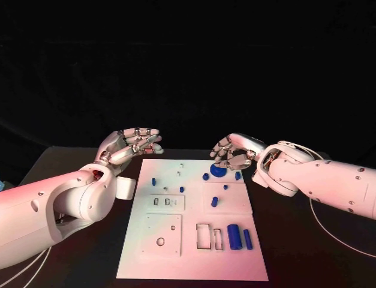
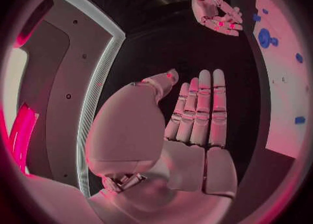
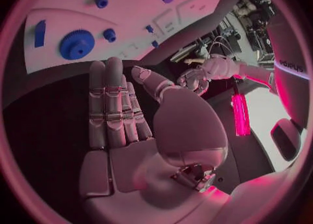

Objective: Assemble the parts on the task board

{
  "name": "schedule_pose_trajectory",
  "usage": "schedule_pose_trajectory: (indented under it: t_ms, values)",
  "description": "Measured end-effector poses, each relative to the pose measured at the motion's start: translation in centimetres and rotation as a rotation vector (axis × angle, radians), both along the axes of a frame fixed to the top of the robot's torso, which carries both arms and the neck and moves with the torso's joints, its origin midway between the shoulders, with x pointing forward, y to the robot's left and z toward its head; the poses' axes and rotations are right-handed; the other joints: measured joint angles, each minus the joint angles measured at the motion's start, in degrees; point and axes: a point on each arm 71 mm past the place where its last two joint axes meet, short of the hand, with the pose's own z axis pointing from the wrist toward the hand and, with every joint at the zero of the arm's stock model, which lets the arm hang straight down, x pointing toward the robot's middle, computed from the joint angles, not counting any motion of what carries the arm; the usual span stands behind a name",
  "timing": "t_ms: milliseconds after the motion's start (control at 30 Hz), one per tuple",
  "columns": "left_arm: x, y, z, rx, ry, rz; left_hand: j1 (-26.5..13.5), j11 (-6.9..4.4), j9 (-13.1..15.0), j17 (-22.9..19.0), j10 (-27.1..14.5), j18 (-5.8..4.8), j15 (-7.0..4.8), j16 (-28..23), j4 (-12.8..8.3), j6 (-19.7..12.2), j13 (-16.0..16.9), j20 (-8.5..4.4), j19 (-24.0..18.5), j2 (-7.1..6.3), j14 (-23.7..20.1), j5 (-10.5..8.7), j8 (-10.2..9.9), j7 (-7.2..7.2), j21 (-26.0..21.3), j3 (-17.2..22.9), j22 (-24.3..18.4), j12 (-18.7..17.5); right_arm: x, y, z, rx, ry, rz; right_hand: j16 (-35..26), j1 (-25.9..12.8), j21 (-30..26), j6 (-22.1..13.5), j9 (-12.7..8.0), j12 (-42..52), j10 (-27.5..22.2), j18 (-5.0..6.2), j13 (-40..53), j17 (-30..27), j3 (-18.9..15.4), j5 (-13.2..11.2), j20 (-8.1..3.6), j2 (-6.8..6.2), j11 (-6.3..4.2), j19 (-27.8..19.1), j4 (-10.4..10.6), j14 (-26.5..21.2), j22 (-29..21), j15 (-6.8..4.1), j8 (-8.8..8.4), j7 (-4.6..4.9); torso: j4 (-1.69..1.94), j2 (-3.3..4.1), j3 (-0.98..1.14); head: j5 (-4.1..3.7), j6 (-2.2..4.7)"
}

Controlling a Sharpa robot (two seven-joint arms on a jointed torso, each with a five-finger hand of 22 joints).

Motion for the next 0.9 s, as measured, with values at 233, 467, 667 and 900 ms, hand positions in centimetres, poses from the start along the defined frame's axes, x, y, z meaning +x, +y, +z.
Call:
schedule_pose_trajectory:
  t_ms: [233,467,667,900]
  values:
    - [-0.3,0.0,0.3,0.000,-0.002,-0.015,-0.98,0.00,0.00,1.49,0.00,-0.01,0.00,1.86,-0.64,0.00,0.00,0.00,0.00,-0.38,0.00,0.00,-0.46,0.00,1.31,0.14,0.69,-1.04,-0.4,1.1,0.4,-0.161,-0.059,0.025,10.76,-1.12,6.11,-0.80,1.82,0.84,-1.95,0.00,0.68,8.74,0.93,-1.90,-0.20,-1.12,-0.22,4.17,1.59,1.80,6.56,-0.10,-0.29,-0.80,0.49,1.66,-0.21,-0.51,0.30]
    - [-0.9,-0.3,0.8,-0.008,-0.005,-0.037,-1.82,0.19,0.15,3.48,0.19,-0.01,0.00,4.44,-1.42,0.00,0.08,0.00,0.00,-0.01,0.00,0.00,-1.09,0.00,3.07,0.14,1.71,-1.57,-0.6,2.1,0.4,-0.266,-0.100,0.045,31.01,-1.04,20.84,-1.96,3.72,1.82,-4.27,-1.83,1.48,27.14,1.48,-2.99,0.19,-1.82,0.08,12.27,3.23,2.52,27.41,0.00,-0.29,-0.69,0.73,2.77,-0.44,-0.77,0.41]
    - [-1.4,-1.0,1.4,-0.020,-0.011,-0.062,-2.04,0.20,0.16,4.11,0.19,-0.01,-0.21,5.10,-1.69,0.00,0.08,-0.23,-0.24,-0.24,-0.21,0.00,-1.46,0.00,3.56,0.20,1.99,-1.93,-0.6,2.9,0.3,-0.319,-0.116,0.058,35.88,-0.89,24.18,-2.37,4.36,2.02,-5.27,-2.69,1.60,31.46,1.72,-3.20,0.33,-1.97,0.30,13.57,3.47,2.59,32.50,0.07,-0.51,-0.68,0.86,3.44,-0.63,-0.79,0.43]
    - [-1.7,-1.2,1.7,-0.026,-0.014,-0.074,-2.34,0.42,0.15,4.51,-0.03,-0.02,0.00,5.41,-1.75,-0.01,0.08,-0.43,-0.44,-0.08,-0.45,0.00,-1.46,0.00,3.84,0.14,2.21,-2.20,-0.6,3.3,0.2,-0.354,-0.125,0.061,37.54,-0.83,25.26,-2.37,4.59,2.24,-5.27,-2.69,1.71,33.10,1.72,-3.20,0.42,-2.03,0.30,14.09,3.79,2.59,34.36,0.08,-0.51,-0.68,1.04,3.97,-0.81,-0.92,0.30]
